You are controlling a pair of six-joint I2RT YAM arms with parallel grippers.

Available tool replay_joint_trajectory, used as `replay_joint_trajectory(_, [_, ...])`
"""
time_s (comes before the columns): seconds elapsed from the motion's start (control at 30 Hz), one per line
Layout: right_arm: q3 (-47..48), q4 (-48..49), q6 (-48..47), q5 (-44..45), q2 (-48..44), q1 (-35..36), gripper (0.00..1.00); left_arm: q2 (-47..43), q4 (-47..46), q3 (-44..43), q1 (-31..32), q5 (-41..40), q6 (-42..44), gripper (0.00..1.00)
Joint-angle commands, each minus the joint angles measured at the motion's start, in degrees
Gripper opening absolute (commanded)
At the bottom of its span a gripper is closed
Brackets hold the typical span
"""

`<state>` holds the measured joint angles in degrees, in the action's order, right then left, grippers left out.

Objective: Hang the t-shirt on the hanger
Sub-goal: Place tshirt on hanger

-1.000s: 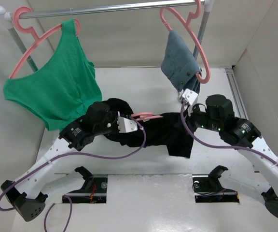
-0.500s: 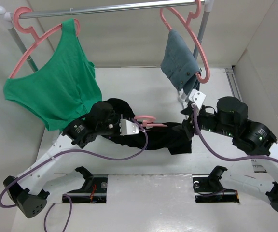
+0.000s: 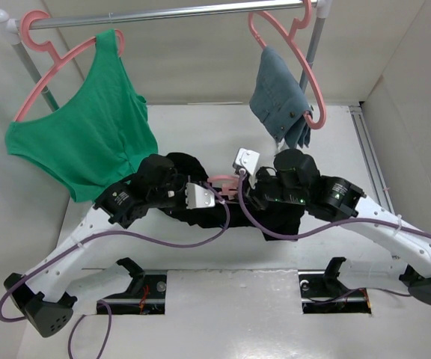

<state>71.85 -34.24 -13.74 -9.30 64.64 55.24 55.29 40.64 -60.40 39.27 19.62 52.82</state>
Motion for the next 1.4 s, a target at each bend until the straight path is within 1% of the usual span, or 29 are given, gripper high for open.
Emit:
replay_joint_trajectory(0.0, [-0.6,9.0,-0.6,3.1,-1.4,0.5,0.31,-2.3,-2.1,-3.0,0.1,4.3,-1.3,0.00])
replay_joint_trajectory(0.03, [-1.2,9.0,-0.6,3.8,-1.4,0.5,0.20,-2.9,-2.1,-3.0,0.1,4.3,-2.1,0.00])
replay_joint_trajectory(0.07, [-1.2,9.5,-0.6,3.8,-1.9,0.5,0.02,-2.9,-2.1,-3.0,0.1,4.3,-2.1,0.00])
replay_joint_trajectory(0.1, [-2.6,9.5,0.0,4.5,-3.0,0.5,0.00,-2.9,-2.1,-3.0,0.1,4.3,-2.9,0.00])
replay_joint_trajectory(0.23, [-5.0,7.0,0.6,6.8,-7.6,0.5,0.00,-2.3,-2.1,-3.7,-4.0,5.7,-4.7,0.00])
replay_joint_trajectory(0.33, [-6.3,2.6,1.3,8.7,-12.3,0.5,0.00,-0.6,-2.9,-4.2,-8.1,6.3,-5.8,0.00])
replay_joint_trajectory(0.4, [-6.3,0.6,2.0,9.9,-14.9,0.5,0.00,1.5,-2.9,-5.5,-10.5,9.0,-5.8,0.00])
replay_joint_trajectory(0.43, [-6.3,-1.6,2.7,9.9,-17.1,0.5,0.00,2.1,-2.9,-5.5,-12.7,9.8,-5.8,0.00])
replay_joint_trajectory(0.53, [-5.0,-5.6,4.0,11.0,-19.9,0.5,0.00,4.7,-2.9,-6.8,-16.0,11.1,-5.2,0.00])
replay_joint_trajectory(0.6, [-4.3,-6.9,4.6,11.0,-20.5,0.5,0.00,6.0,-2.9,-7.4,-17.5,11.1,-5.2,0.01])
replay_joint_trajectory(0.7, [-3.0,-7.4,5.2,9.1,-20.5,0.5,0.00,7.7,-3.5,-9.5,-18.5,11.8,-5.2,0.08])
replay_joint_trajectory(0.77, [-1.7,-9.3,5.2,8.2,-19.0,0.5,0.00,9.1,-6.0,-9.5,-19.6,10.2,-5.7,0.08])
replay_joint_trajectory(0.83, [0.7,-10.8,5.2,6.9,-18.0,0.5,0.00,9.9,-7.5,-9.5,-22.1,9.5,-5.7,0.08])
replay_joint_trajectory(0.87, [1.4,-11.3,5.2,6.9,-17.4,0.5,0.00,11.1,-7.0,-10.1,-23.7,10.4,-3.6,0.06])
replay_joint_trajectory(0.9, [2.8,-12.0,5.2,6.9,-17.4,0.5,0.00,11.7,-7.0,-11.0,-26.6,11.3,-3.6,0.06])
replay_joint_trajectory(0.93, [3.6,-12.0,5.2,6.9,-17.4,0.5,0.00,12.8,-5.5,-12.0,-28.0,13.6,-3.6,0.06])
replay_joint_trajectory(1.0, [5.5,-13.4,5.2,7.7,-17.4,0.5,0.00,13.4,-5.5,-15.5,-30.8,15.8,-3.6,0.06])
replay_joint_trajectory(1.03, [7.8,-13.4,5.7,8.4,-17.4,0.5,0.00,13.4,-5.5,-16.4,-30.8,16.4,-3.6,0.10])
replay_joint_trajectory(1.07, [9.2,-14.2,5.7,9.6,-16.9,0.5,0.00,13.4,-5.5,-17.3,-30.8,16.4,-4.3,0.18])
replay_joint_trajectory(1.1, [10.6,-14.2,5.7,9.6,-16.4,0.5,0.00,13.4,-6.0,-18.9,-30.8,17.1,-4.3,0.31])
replay_joint_trajectory(1.13, [13.5,-14.8,5.7,10.3,-14.8,0.5,0.00,13.4,-6.0,-19.7,-30.8,18.1,-4.8,0.49])
replay_joint_trajectory(1.23, [18.1,-16.4,5.7,11.7,-11.1,0.5,0.00,12.3,-6.5,-22.2,-30.8,23.6,-6.6,0.67])
replay_joint_trajectory(1.27, [21.2,-16.9,6.3,12.5,-8.2,0.5,0.00,11.6,-7.3,-22.2,-30.8,24.8,-9.8,0.78])
replay_joint_trajectory(1.3, [22.9,-17.6,6.3,13.8,-6.6,0.5,0.00,11.6,-9.1,-22.9,-30.8,26.9,-11.5,0.82])
replay_joint_trajectory(1.33, [24.6,-18.3,6.3,14.5,-5.1,0.5,0.00,11.0,-10.0,-23.5,-30.8,27.7,-13.2,0.88])
replay_joint_trajectory(1.37, [28.0,-19.6,6.3,15.1,-2.3,0.5,0.00,10.4,-10.8,-23.5,-30.8,28.3,-14.7,0.90])
